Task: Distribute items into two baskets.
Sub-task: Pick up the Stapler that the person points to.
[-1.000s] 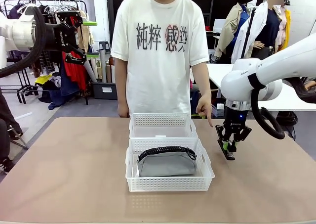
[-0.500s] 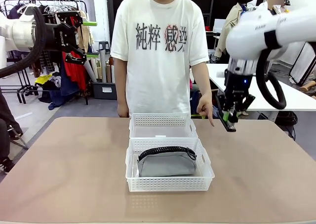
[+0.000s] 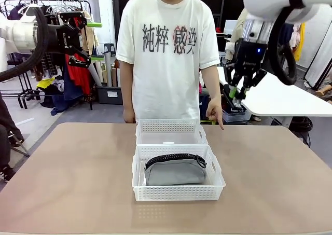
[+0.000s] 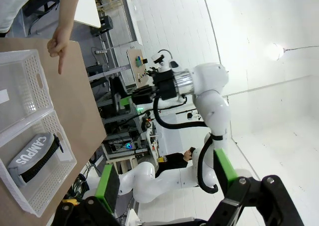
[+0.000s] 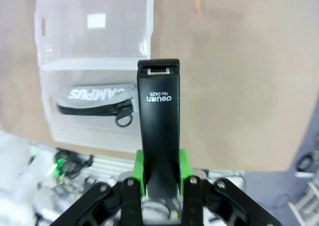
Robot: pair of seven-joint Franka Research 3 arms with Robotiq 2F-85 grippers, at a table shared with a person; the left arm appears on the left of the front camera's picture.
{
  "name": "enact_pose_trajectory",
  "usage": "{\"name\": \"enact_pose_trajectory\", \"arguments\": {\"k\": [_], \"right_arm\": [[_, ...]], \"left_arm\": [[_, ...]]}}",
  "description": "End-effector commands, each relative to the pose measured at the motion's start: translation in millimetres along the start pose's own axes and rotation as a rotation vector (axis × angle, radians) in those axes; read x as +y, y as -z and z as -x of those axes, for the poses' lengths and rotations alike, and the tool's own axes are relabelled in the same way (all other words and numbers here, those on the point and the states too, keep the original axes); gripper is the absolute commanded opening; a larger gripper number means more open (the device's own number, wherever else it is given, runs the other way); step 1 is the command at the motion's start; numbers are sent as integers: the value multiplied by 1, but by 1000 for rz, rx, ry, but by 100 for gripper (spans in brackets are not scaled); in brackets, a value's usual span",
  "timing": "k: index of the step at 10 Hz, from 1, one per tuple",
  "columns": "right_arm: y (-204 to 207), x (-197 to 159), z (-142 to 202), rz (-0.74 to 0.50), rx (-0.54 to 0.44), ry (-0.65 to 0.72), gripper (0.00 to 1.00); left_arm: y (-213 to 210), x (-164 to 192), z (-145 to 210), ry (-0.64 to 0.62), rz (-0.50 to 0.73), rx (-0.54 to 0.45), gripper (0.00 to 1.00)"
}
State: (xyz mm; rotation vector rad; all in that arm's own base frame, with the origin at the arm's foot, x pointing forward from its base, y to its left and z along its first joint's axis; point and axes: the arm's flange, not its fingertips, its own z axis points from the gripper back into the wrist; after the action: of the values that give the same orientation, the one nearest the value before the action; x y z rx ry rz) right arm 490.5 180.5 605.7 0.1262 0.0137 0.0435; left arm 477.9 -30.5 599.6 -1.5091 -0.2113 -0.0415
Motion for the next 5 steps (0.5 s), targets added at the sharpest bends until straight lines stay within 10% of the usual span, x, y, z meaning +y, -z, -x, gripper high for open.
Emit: {"name": "enact_pose_trajectory", "arguments": {"k": [1,5], "right_arm": [[-27,12,-12,29,14,38,0],[-79,11,-12,2,-18,38,0]], "left_arm": [[-1,-2,1,5,-2,-7,100],[-1,-2,1,5,-2,-7,100]]}}
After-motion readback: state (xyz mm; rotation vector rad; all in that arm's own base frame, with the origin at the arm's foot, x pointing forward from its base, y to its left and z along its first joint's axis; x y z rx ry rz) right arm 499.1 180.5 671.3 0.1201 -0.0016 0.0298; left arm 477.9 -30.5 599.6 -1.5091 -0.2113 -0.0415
